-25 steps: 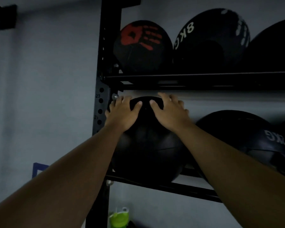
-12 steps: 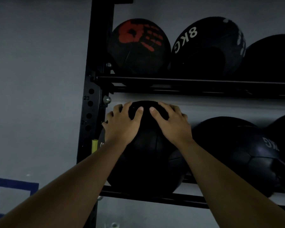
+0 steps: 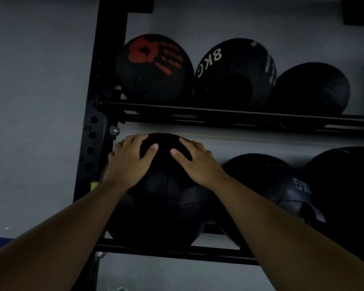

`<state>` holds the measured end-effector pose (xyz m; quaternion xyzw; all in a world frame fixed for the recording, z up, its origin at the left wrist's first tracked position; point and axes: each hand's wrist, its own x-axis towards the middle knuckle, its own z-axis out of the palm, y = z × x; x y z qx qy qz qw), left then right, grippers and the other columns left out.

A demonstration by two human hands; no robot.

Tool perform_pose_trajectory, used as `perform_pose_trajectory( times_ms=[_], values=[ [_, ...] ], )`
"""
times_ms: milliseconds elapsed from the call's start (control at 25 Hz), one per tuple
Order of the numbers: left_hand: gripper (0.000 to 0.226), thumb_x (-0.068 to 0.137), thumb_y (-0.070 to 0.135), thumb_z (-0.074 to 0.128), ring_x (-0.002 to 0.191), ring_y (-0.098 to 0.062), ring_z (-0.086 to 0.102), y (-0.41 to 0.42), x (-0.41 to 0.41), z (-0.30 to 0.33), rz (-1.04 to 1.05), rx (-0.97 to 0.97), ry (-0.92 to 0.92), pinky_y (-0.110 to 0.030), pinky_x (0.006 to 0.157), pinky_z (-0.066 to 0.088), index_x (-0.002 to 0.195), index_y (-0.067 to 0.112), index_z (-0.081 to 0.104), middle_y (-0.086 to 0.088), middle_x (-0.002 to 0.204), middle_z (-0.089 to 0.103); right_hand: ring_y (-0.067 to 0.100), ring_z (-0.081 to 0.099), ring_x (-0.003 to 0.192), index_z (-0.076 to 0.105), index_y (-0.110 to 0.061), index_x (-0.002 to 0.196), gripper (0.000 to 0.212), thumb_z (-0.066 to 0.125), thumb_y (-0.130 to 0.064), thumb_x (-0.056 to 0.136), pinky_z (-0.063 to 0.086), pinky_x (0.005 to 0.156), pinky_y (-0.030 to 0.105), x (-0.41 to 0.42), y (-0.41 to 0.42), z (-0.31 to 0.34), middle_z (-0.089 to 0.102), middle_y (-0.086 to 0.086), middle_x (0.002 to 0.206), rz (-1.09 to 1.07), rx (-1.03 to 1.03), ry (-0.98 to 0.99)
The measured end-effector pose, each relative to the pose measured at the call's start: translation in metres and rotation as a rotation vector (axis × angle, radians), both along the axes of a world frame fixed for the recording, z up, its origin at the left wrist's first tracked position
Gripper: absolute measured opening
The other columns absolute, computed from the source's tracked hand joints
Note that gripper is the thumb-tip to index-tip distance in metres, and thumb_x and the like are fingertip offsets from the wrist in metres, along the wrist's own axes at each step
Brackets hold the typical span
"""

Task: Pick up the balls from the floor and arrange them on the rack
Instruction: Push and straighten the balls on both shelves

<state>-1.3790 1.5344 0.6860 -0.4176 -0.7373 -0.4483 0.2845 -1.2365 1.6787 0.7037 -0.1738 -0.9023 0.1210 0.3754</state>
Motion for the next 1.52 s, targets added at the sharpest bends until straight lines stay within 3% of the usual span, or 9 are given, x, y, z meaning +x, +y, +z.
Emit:
perform_pose_trajectory(
  times_ms=[240, 400, 560, 800, 880, 960, 1120, 1240, 1520],
  values=[
    [0.025, 0.100, 0.030, 0.064, 0.116, -0.019, 0.066, 0.032, 0.068, 0.021, -0.064, 0.016, 0.327, -0.039, 0.101, 0.051, 0.120, 0.020, 0.075, 0.006, 0.122, 0.071, 0.020, 0.057, 0.131, 0.056, -0.034, 0.146, 0.048, 0.056, -0.050, 0.100, 0.049, 0.103, 0.035, 0.058, 0.036, 0.015, 0.059, 0.002, 0.142, 0.153, 0.120, 0.021],
    [0.021, 0.098, 0.022, 0.065, 0.106, -0.023, 0.070, 0.092, 0.140, 0.061, -0.099, 0.057, 0.462, -0.044, 0.094, 0.054, 0.113, 0.015, 0.077, 0.002, 0.116, 0.073, 0.025, 0.070, 0.106, 0.073, -0.017, 0.117, 0.025, 0.061, -0.030, 0.099, 0.056, 0.092, 0.041, 0.127, 0.083, 0.057, 0.077, 0.007, 0.113, 0.100, 0.276, 0.325],
    [0.018, 0.099, 0.022, 0.064, 0.096, -0.026, 0.069, 0.150, 0.206, 0.116, -0.164, 0.173, 0.566, -0.042, 0.086, 0.054, 0.108, 0.012, 0.077, -0.003, 0.110, 0.073, 0.027, 0.073, 0.095, 0.076, -0.011, 0.102, 0.022, 0.059, -0.024, 0.100, 0.053, 0.083, 0.034, 0.201, 0.143, 0.126, 0.080, 0.010, 0.102, -0.039, 0.328, 0.548],
    [0.026, 0.103, 0.026, 0.059, 0.112, -0.026, 0.063, 0.218, 0.260, 0.193, -0.290, 0.220, 0.629, -0.041, 0.098, 0.052, 0.118, 0.008, 0.071, -0.009, 0.122, 0.067, 0.025, 0.065, 0.094, 0.073, -0.005, 0.109, 0.032, 0.050, -0.027, 0.104, 0.036, 0.068, 0.023, 0.275, 0.204, 0.194, 0.072, 0.007, 0.100, -0.212, 0.211, 0.733],
    [0.030, 0.105, 0.030, 0.057, 0.120, -0.025, 0.060, 0.244, 0.273, 0.211, -0.311, 0.220, 0.629, -0.041, 0.102, 0.050, 0.124, 0.010, 0.068, -0.008, 0.129, 0.065, 0.028, 0.065, 0.103, 0.072, -0.005, 0.111, 0.031, 0.051, -0.027, 0.104, 0.041, 0.076, 0.025, 0.288, 0.223, 0.203, 0.070, 0.009, 0.105, -0.259, 0.196, 0.740],
    [0.036, 0.107, 0.034, 0.053, 0.130, -0.027, 0.055, 0.271, 0.283, 0.226, -0.283, 0.194, 0.611, -0.045, 0.108, 0.047, 0.133, 0.012, 0.063, -0.009, 0.139, 0.060, 0.037, 0.061, 0.121, 0.066, -0.007, 0.122, 0.034, 0.051, -0.033, 0.105, 0.050, 0.098, 0.034, 0.293, 0.241, 0.212, 0.065, 0.018, 0.128, -0.285, 0.169, 0.714],
    [0.053, 0.111, 0.042, 0.042, 0.152, -0.029, 0.038, 0.315, 0.300, 0.248, -0.234, 0.139, 0.502, -0.045, 0.124, 0.032, 0.157, 0.017, 0.044, -0.007, 0.165, 0.042, 0.046, 0.042, 0.142, 0.041, -0.019, 0.153, 0.062, 0.038, -0.058, 0.105, 0.036, 0.121, 0.050, 0.289, 0.277, 0.216, 0.035, 0.021, 0.159, -0.262, -0.044, 0.581],
    [0.058, 0.112, 0.049, 0.031, 0.162, -0.026, 0.022, 0.340, 0.297, 0.261, -0.210, 0.064, 0.437, -0.045, 0.132, 0.017, 0.165, 0.026, 0.035, -0.006, 0.176, 0.026, 0.045, 0.038, 0.148, 0.026, -0.025, 0.164, 0.077, 0.028, -0.070, 0.102, 0.032, 0.124, 0.054, 0.275, 0.293, 0.214, 0.029, 0.022, 0.166, -0.138, -0.161, 0.581],
    [0.050, 0.112, 0.051, 0.030, 0.150, -0.032, 0.036, 0.366, 0.272, 0.253, -0.283, 0.268, 0.392, -0.041, 0.120, 0.028, 0.153, 0.030, 0.048, -0.008, 0.161, 0.045, 0.045, 0.035, 0.148, 0.027, -0.029, 0.165, 0.081, 0.028, -0.075, 0.098, 0.028, 0.125, 0.055, 0.258, 0.309, 0.222, 0.027, 0.021, 0.166, -0.032, -0.132, 0.665]
  ],
)
